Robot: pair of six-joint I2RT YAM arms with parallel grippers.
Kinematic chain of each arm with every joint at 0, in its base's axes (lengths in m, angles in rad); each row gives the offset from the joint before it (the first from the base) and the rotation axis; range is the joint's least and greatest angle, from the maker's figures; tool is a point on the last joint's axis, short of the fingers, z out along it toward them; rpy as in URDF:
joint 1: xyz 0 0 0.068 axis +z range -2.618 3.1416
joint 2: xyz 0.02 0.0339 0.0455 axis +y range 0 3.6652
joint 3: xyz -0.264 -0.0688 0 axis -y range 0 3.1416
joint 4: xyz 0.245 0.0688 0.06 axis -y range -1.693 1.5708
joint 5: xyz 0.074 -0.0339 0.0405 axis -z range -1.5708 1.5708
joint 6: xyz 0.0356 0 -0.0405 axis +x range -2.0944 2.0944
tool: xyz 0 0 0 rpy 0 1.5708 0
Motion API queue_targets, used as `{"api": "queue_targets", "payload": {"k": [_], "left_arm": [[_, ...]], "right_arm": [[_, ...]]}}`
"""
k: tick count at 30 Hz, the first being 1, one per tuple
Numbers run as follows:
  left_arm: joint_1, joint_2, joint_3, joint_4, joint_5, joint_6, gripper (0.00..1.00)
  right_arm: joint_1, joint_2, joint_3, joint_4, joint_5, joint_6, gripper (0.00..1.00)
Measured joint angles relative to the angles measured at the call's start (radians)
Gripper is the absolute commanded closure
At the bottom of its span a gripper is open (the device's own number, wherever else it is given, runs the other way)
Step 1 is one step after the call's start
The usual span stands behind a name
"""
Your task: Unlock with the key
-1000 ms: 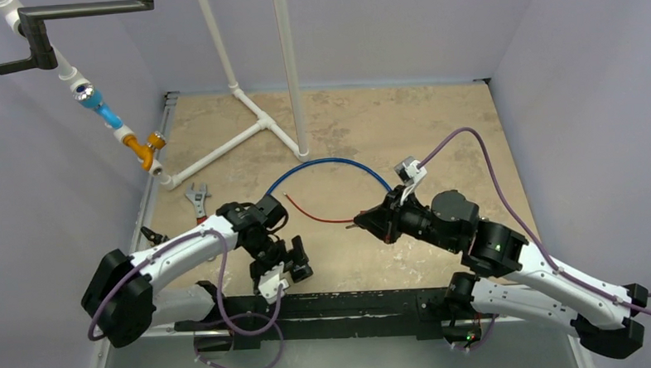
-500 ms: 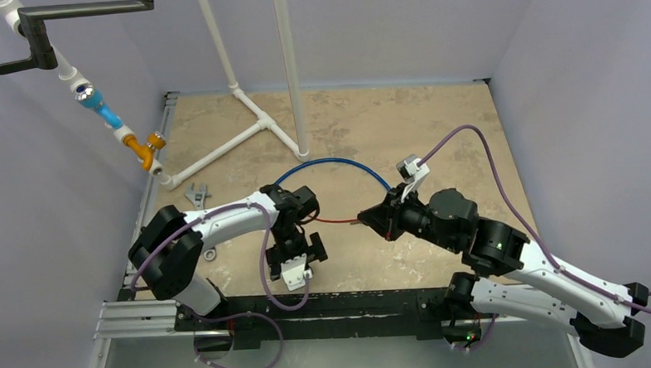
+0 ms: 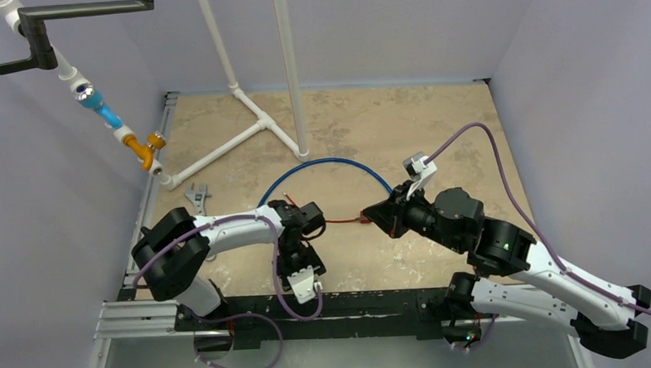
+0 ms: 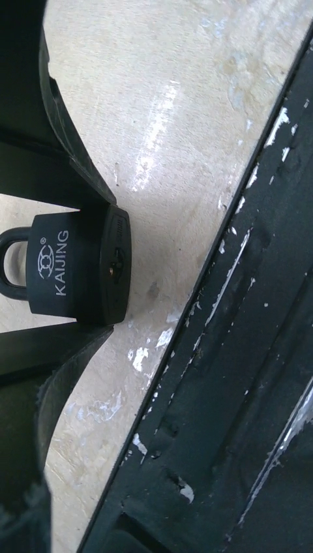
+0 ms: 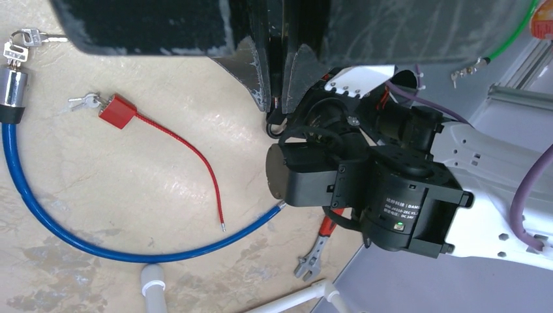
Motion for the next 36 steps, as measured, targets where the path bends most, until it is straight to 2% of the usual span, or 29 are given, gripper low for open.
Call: {"api": "queue_targets", "payload": {"k": [5, 6, 7, 8, 12, 17, 21, 22, 25, 27, 28, 33, 36], "left_arm": [[0.000, -0.055, -0.057, 0.084, 0.000, -0.075, 0.43], [0.000, -0.065, -0.068, 0.096, 0.000, -0.084, 0.37], [0.000, -0.076, -0.079, 0.110, 0.000, -0.091, 0.25], [0.001, -0.086, -0.089, 0.122, 0.000, -0.098, 0.20], [0.004, -0.106, -0.109, 0.162, 0.002, -0.115, 0.18], [0.024, -0.100, -0.108, 0.159, 0.010, -0.114, 0.34], [0.051, -0.084, -0.104, 0.137, 0.026, -0.101, 0.39], [0.058, -0.084, -0.104, 0.133, 0.029, -0.093, 0.44], [0.071, -0.083, -0.105, 0.125, 0.032, -0.066, 0.67], [0.075, -0.083, -0.106, 0.117, 0.033, -0.040, 0.93], [0.076, -0.084, -0.106, 0.116, 0.033, -0.032, 1.00], [0.076, -0.097, -0.105, 0.113, 0.028, -0.033, 1.00], [0.089, -0.118, -0.047, 0.056, 0.010, -0.087, 1.00]], "right_arm": [[0.000, -0.003, 0.000, -0.003, 0.009, 0.001, 1.00], [0.000, -0.004, 0.000, -0.003, 0.013, 0.001, 1.00], [0.000, -0.005, 0.000, -0.002, 0.015, 0.001, 1.00], [0.000, -0.006, 0.000, -0.002, 0.016, 0.001, 1.00], [0.000, -0.006, 0.000, -0.002, 0.018, 0.001, 1.00], [-0.001, -0.002, 0.000, -0.002, 0.019, 0.001, 1.00], [-0.001, 0.001, 0.000, -0.006, 0.019, 0.001, 1.00], [-0.001, 0.001, 0.000, -0.007, 0.019, 0.001, 1.00], [-0.001, 0.001, 0.000, -0.007, 0.019, 0.001, 1.00], [-0.001, 0.004, 0.000, -0.007, 0.019, 0.001, 1.00], [-0.001, 0.005, 0.000, -0.007, 0.019, 0.001, 1.00], [-0.001, 0.015, 0.000, -0.007, 0.023, 0.001, 1.00], [-0.002, 0.015, 0.000, -0.003, 0.024, -0.002, 1.00]]}}
